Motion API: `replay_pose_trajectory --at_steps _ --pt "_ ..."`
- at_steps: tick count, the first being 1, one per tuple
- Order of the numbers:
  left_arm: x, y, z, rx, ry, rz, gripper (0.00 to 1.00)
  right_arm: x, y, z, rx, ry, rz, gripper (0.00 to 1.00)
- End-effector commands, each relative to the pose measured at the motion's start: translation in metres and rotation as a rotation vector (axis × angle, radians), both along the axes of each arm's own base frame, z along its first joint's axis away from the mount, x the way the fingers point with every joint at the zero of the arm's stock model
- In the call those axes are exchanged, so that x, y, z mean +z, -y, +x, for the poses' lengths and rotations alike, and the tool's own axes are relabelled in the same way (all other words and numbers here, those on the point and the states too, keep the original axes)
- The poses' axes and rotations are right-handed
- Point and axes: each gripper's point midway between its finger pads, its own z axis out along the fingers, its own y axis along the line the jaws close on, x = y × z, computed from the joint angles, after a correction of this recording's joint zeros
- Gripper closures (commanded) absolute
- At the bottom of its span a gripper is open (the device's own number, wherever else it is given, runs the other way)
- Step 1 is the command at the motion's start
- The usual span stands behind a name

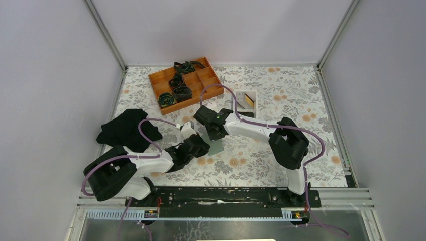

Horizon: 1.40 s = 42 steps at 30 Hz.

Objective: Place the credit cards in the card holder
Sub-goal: Close the card holder at the center of the board.

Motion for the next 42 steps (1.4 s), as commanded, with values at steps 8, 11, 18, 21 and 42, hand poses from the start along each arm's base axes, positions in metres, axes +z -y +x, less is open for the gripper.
replay_pose_trajectory --at_steps 8,11,18,21,42 --pt "0.002 0.000 0.002 0.008 0.020 -0.010 0.93 0.006 -0.013 -0.007 0.043 -0.031 0.037 0.99" --pt "0.001 -0.001 0.001 0.007 0.021 -0.009 0.93 0.006 -0.019 -0.011 0.064 -0.048 0.067 1.00" --pt "0.000 0.000 0.001 0.004 0.017 -0.006 0.93 0.004 -0.028 -0.013 0.085 -0.066 0.089 1.00" --pt "-0.001 0.001 0.001 0.001 0.015 -0.006 0.93 0.002 -0.032 -0.013 0.092 -0.076 0.098 1.00" --pt "-0.002 0.003 0.000 -0.011 0.012 -0.004 0.93 -0.001 -0.039 -0.003 0.093 -0.042 0.100 1.00"
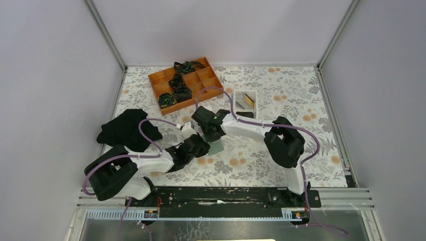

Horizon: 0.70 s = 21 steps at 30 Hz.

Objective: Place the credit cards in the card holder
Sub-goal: Close the card holder at the center of the board.

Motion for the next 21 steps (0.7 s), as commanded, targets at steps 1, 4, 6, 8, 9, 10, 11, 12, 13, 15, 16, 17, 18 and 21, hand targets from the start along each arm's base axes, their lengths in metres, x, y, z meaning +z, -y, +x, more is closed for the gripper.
replay_pose_trajectory --at_steps 1,4,6,8,9,10,11,12,13,15,16,17,18,21 --pt "-0.0007 0.0020 0.0001 -0.010 0.014 -0.005 0.93 0.0109 -0.0143 0.0085 0.013 0.042 0.034 1.00" --pt "-0.0024 0.0012 -0.0007 -0.010 0.010 -0.001 0.93 0.0088 -0.0150 0.0084 0.015 0.037 0.034 1.00" --pt "-0.0019 0.0015 -0.0004 -0.010 0.011 -0.003 0.93 0.0069 -0.0146 0.0081 0.015 0.031 0.032 1.00" --pt "-0.0015 0.0015 -0.0004 -0.009 0.011 -0.004 0.93 0.0042 -0.0138 0.0073 0.011 0.025 0.032 1.00" --pt "-0.0013 0.0015 -0.0004 -0.010 0.012 -0.004 0.93 0.0043 -0.0142 0.0074 0.010 0.023 0.038 1.00" --pt "-0.0014 0.0014 -0.0005 -0.011 0.012 -0.003 0.93 0.0034 -0.0140 0.0072 0.009 0.021 0.040 1.00" --pt "-0.0007 0.0017 -0.0001 -0.010 0.014 -0.004 0.93 0.0025 -0.0141 0.0068 0.008 0.018 0.041 1.00" --pt "-0.0017 0.0010 -0.0008 -0.011 0.012 -0.002 0.93 0.0023 -0.0134 0.0073 0.005 0.018 0.041 1.00" --pt "-0.0017 0.0009 -0.0009 -0.010 0.011 -0.003 0.93 0.0021 -0.0134 0.0075 0.006 0.019 0.041 1.00" --pt "-0.0019 0.0007 -0.0014 -0.011 0.010 -0.003 0.93 0.0030 -0.0132 0.0091 0.003 0.022 0.045 1.00" --pt "-0.0019 0.0008 -0.0013 -0.012 0.010 -0.002 0.93 0.0028 -0.0129 0.0098 0.001 0.022 0.047 1.00" --pt "-0.0022 0.0007 -0.0014 -0.012 0.009 -0.002 0.93 0.0032 -0.0134 0.0101 0.000 0.021 0.050 1.00" --pt "-0.0015 0.0010 -0.0013 -0.012 0.011 -0.002 0.93 0.0033 -0.0131 0.0107 0.000 0.021 0.050 1.00" --pt "-0.0011 0.0008 -0.0012 -0.013 0.012 -0.001 0.93 0.0019 -0.0124 0.0115 -0.006 0.011 0.056 1.00"
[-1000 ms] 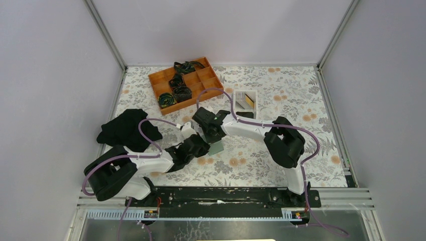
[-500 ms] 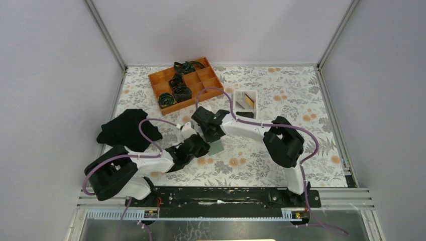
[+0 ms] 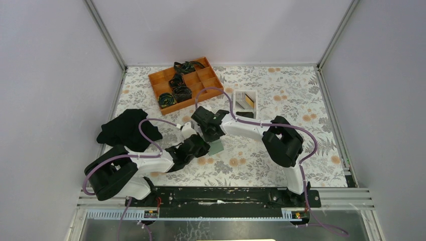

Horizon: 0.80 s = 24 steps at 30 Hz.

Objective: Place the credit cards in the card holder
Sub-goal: Close the card holder at the center of the board.

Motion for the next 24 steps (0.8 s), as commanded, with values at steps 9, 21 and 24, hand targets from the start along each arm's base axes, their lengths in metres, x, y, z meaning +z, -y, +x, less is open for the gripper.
replay_pose_trajectory --at_steps 9,21,24 --pt "-0.001 0.000 -0.001 -0.015 0.012 0.005 0.93 0.002 -0.005 0.004 -0.017 -0.022 0.064 1.00" --pt "0.000 0.002 0.000 -0.020 0.015 0.010 0.93 0.028 -0.020 0.011 0.038 0.001 0.122 0.85" --pt "0.001 0.002 0.000 -0.020 0.017 0.010 0.93 0.039 -0.024 0.015 0.042 0.019 0.134 0.79"
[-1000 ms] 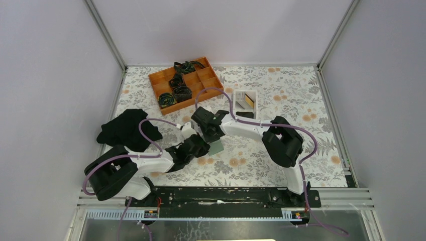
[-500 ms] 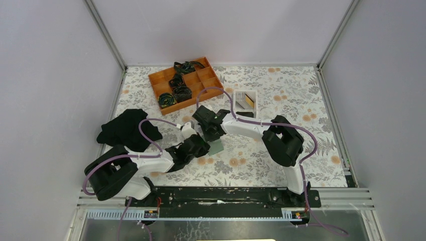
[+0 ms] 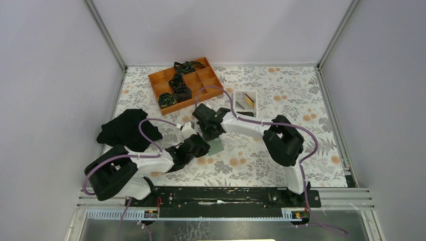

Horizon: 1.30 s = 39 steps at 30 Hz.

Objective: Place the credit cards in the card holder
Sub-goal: Close the card holder at the center of the board.

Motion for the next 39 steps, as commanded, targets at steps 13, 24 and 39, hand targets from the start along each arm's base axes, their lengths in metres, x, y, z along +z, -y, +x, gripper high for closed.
replay_pose_trajectory --at_steps 13,24,39 --pt "0.003 0.000 0.000 -0.016 0.027 0.001 0.93 0.059 0.003 0.039 -0.034 0.151 -0.041 0.55" --pt "0.005 0.000 0.000 -0.022 0.034 0.001 0.93 0.050 0.037 0.032 -0.047 0.138 -0.213 0.54" --pt "0.004 0.003 0.000 -0.026 0.030 -0.006 0.93 0.034 0.033 0.015 -0.015 0.103 -0.238 0.55"
